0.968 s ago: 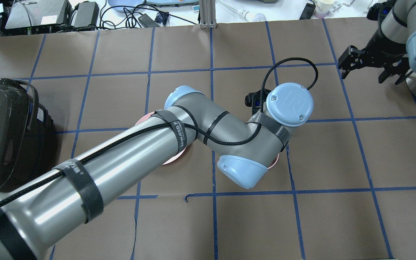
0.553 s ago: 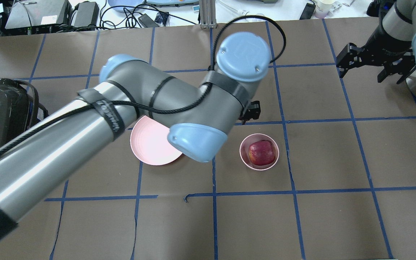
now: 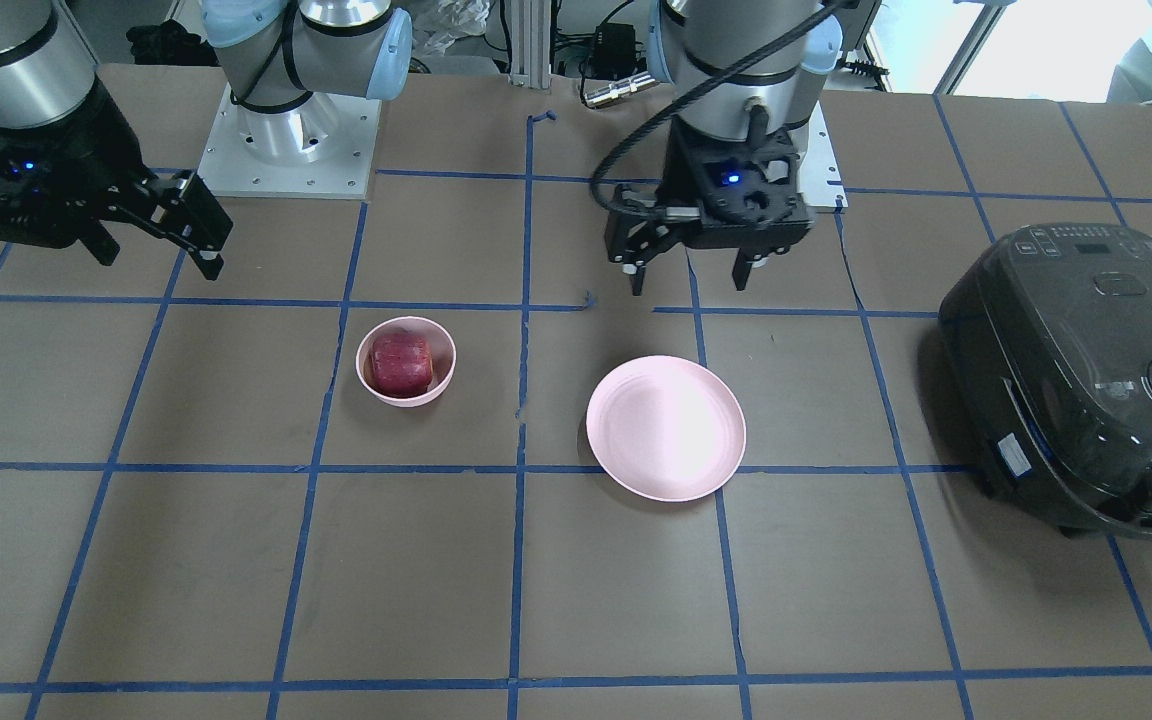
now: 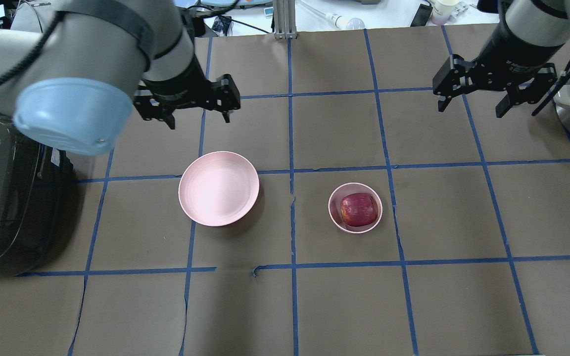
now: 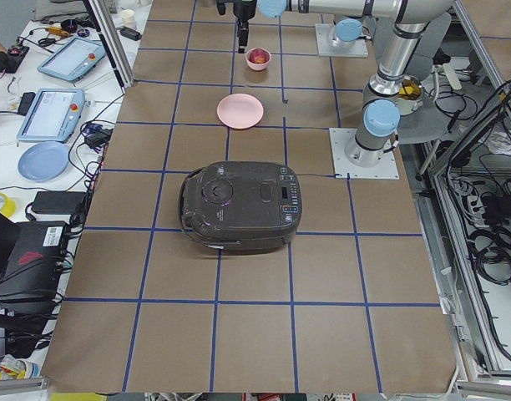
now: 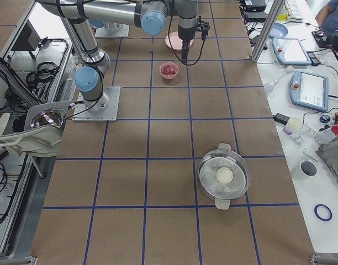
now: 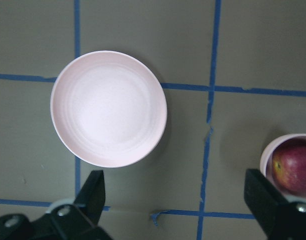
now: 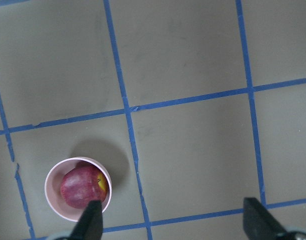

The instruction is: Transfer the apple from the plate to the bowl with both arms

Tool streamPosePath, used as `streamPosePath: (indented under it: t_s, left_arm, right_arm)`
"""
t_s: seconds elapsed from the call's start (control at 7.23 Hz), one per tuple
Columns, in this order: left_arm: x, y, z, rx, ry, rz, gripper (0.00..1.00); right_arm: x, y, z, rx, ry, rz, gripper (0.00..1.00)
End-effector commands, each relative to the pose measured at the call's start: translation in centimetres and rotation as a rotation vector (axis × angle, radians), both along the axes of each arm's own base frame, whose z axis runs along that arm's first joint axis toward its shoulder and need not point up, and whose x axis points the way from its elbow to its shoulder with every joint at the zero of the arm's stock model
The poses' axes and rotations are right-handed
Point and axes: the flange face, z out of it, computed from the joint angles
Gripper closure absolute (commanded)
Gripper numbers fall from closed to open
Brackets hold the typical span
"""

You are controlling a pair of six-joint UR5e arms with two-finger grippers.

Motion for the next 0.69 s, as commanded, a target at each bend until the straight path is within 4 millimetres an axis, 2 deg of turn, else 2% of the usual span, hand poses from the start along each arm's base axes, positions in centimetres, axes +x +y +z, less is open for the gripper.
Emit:
streamPosePath:
  t_s: [0.0, 0.14, 0.28, 0.55]
  left_arm:
    - [9.4, -1.4, 2.6, -0.027, 0.051, 0.061, 0.0]
    - [10.1, -1.6, 4.0, -0.046, 0.054, 0.076, 0.0]
    - [11.2, -1.6, 4.3, 0.002, 0.031, 0.068, 0.0]
    - [11.2, -1.6, 3.8, 0.021, 0.013, 0.02, 0.0]
  right_arm:
    - [4.2, 1.2, -0.1, 0.027, 0.02, 0.037, 0.0]
    - [4.1, 1.3, -0.2, 0.047, 0.021, 0.037, 0.0]
    - [4.1, 1.5, -0.4, 0.065, 0.02, 0.036, 0.0]
    - [4.2, 1.5, -0.4, 0.066, 0.02, 0.036, 0.0]
